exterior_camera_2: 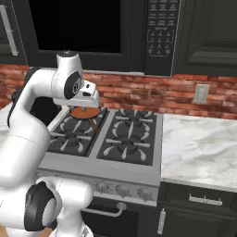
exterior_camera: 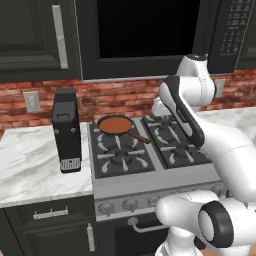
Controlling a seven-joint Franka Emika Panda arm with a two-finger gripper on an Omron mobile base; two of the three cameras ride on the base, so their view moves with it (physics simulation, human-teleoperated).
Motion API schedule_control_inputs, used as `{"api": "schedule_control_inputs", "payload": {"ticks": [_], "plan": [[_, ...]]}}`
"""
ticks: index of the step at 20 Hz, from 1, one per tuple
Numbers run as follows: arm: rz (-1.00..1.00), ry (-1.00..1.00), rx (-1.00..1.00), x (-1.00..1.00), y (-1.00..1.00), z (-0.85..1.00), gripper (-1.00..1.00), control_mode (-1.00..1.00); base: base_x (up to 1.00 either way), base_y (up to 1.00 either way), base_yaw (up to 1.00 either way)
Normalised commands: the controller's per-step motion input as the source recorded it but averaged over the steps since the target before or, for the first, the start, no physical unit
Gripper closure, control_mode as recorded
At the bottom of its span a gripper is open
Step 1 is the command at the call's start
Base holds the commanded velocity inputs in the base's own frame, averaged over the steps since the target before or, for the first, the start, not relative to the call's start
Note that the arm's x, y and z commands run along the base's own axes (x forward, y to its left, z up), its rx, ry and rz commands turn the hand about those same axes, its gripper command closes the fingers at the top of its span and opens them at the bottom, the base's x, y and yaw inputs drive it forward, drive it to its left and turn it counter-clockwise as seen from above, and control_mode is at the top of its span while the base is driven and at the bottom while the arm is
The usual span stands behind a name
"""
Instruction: Retrieve the chicken drumstick from the fridge and place it on the saucepan with marinade on the stove.
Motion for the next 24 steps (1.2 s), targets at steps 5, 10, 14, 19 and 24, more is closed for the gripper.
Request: {"api": "schedule_control_inputs", "payload": {"ticks": [5, 10, 14, 19, 24], "plan": [[0.00, 0.00, 0.00, 0.00, 0.00, 0.00, -1.00, 1.00, 0.00, 0.00, 0.00], [0.00, 0.00, 0.00, 0.00, 0.00, 0.00, -1.00, 1.00, -0.01, -0.01, 0.00], [0.00, 0.00, 0.00, 0.00, 0.00, 0.00, -1.00, 1.00, -0.68, -0.47, 0.17], [0.00, 0.00, 0.00, 0.00, 0.00, 0.00, -1.00, 1.00, -0.95, -0.36, 0.74], [0.00, 0.00, 0.00, 0.00, 0.00, 0.00, -1.00, 1.00, -0.27, 0.00, 1.00]]}}
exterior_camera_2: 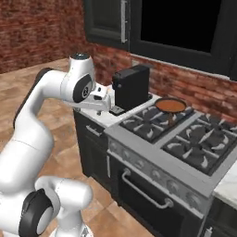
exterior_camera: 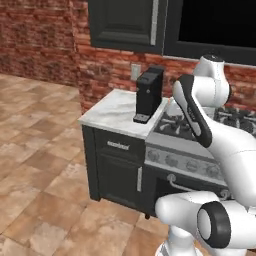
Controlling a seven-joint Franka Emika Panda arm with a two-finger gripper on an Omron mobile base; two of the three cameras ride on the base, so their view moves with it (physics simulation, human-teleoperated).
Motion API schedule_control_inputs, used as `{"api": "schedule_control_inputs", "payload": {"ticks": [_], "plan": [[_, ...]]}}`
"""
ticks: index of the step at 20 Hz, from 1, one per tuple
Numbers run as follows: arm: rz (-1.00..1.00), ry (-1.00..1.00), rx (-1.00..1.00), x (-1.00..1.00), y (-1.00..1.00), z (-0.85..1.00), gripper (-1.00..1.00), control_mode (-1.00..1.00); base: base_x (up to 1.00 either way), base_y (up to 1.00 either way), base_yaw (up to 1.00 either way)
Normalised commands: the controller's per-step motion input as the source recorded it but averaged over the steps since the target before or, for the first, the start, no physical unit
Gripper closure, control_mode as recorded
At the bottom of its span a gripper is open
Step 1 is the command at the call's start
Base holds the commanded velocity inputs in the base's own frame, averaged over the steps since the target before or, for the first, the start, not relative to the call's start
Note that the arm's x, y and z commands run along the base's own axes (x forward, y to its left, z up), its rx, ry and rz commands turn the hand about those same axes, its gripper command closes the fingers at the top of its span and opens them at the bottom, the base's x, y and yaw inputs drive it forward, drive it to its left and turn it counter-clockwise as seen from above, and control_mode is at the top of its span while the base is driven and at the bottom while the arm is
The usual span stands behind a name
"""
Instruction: Retrieve the chicken drumstick from the fridge and place it on the saucepan with marinade on the stove.
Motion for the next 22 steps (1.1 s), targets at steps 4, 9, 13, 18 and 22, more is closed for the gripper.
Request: {"api": "schedule_control_inputs", "payload": {"ticks": [4, 9, 13, 18, 22], "plan": [[0.00, 0.00, 0.00, 0.00, 0.00, 0.00, -1.00, 1.00, -0.12, 0.00, 1.00], [0.00, 0.00, 0.00, 0.00, 0.00, 0.00, -1.00, 1.00, -0.12, 0.00, 1.00], [0.00, 0.00, 0.00, 0.00, 0.00, 0.00, -1.00, 1.00, -0.12, 0.00, 1.00], [0.00, 0.00, 0.00, 0.00, 0.00, 0.00, -1.00, 1.00, -0.11, 0.00, 1.00], [0.00, 0.00, 0.00, 0.00, 0.00, 0.00, -1.00, 1.00, -0.11, 0.01, 1.00]]}}
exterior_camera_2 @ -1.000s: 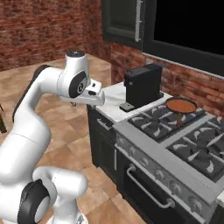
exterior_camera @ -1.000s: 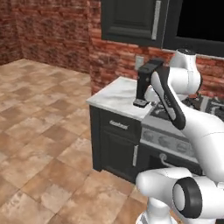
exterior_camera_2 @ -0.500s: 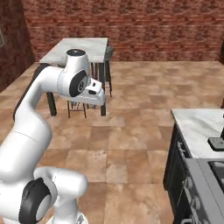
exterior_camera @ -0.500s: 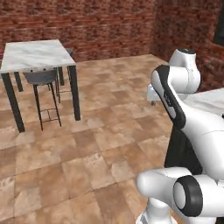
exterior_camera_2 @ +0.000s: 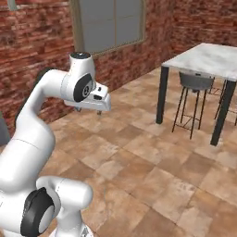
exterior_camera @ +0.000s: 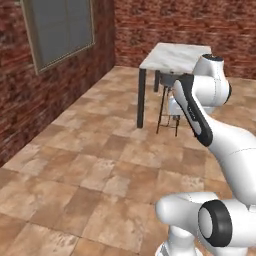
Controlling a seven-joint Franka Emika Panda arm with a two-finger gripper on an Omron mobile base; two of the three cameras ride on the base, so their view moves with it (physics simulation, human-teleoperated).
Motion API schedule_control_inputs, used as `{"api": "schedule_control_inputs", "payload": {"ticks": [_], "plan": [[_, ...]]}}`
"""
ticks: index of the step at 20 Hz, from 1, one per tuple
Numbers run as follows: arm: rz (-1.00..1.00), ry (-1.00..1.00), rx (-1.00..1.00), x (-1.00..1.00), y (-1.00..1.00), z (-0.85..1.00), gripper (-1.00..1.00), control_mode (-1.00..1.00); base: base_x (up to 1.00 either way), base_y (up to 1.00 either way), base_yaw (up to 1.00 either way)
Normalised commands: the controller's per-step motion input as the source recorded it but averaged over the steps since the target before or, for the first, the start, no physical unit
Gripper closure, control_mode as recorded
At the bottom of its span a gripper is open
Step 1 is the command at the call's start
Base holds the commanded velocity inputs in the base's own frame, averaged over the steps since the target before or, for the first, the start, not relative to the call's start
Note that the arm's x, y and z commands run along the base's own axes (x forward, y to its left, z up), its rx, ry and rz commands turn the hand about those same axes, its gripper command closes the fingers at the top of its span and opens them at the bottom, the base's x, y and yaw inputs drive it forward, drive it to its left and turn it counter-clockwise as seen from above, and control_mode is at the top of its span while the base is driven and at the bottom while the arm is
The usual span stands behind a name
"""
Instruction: Retrieve the chicken drumstick from the fridge and place it on the saucepan with marinade on the stove.
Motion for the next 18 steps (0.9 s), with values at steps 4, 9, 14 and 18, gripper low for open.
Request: {"api": "schedule_control_inputs", "payload": {"ticks": [4, 9, 14, 18], "plan": [[0.00, 0.00, 0.00, 0.00, 0.00, 0.00, -1.00, 1.00, -0.11, 0.01, 1.00], [0.00, 0.00, 0.00, 0.00, 0.00, 0.00, -1.00, 1.00, -0.08, 0.02, 1.00], [0.00, 0.00, 0.00, 0.00, 0.00, 0.00, -1.00, 1.00, -0.06, 0.04, 1.00], [0.00, 0.00, 0.00, 0.00, 0.00, 0.00, -1.00, 1.00, -0.01, 0.04, 1.00]]}}
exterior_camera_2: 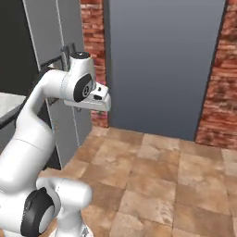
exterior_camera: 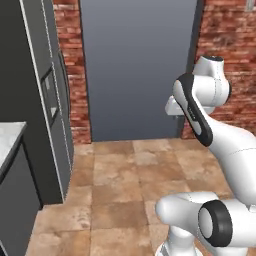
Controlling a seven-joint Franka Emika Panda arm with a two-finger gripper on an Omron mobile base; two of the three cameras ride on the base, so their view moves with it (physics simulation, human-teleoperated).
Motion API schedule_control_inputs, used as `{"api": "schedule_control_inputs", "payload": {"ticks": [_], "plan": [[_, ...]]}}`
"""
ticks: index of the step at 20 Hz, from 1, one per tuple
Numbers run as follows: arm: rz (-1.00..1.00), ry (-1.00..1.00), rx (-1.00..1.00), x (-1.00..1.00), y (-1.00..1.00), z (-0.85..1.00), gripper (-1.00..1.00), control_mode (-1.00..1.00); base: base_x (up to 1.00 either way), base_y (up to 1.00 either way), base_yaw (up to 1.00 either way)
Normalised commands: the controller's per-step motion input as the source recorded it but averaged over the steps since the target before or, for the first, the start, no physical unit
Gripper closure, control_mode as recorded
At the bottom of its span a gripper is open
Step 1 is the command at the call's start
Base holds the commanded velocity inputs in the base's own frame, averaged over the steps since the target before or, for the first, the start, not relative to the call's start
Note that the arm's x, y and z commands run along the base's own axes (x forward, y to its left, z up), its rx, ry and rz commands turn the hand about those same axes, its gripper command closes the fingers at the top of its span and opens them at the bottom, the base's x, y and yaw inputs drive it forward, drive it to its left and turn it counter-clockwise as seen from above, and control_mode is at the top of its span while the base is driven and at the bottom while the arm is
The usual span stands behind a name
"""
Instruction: Retrieve the chicken drumstick from the fridge and place it on the saucepan with marinade on the stove.
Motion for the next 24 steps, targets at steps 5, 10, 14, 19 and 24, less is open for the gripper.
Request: {"api": "schedule_control_inputs", "payload": {"ticks": [5, 10, 14, 19, 24], "plan": [[0.00, 0.00, 0.00, 0.00, 0.00, 0.00, -1.00, 1.00, 0.00, 0.01, 1.00], [0.00, 0.00, 0.00, 0.00, 0.00, 0.00, -1.00, 1.00, 0.00, -0.42, 0.73], [0.00, 0.00, 0.00, 0.00, 0.00, 0.00, -1.00, 1.00, 0.00, -1.00, 0.44], [0.00, 0.00, 0.00, 0.00, 0.00, 0.00, -1.00, 1.00, 0.00, -1.00, 0.37], [0.00, 0.00, 0.00, 0.00, 0.00, 0.00, -1.00, 1.00, 0.00, -1.00, 0.41]]}}
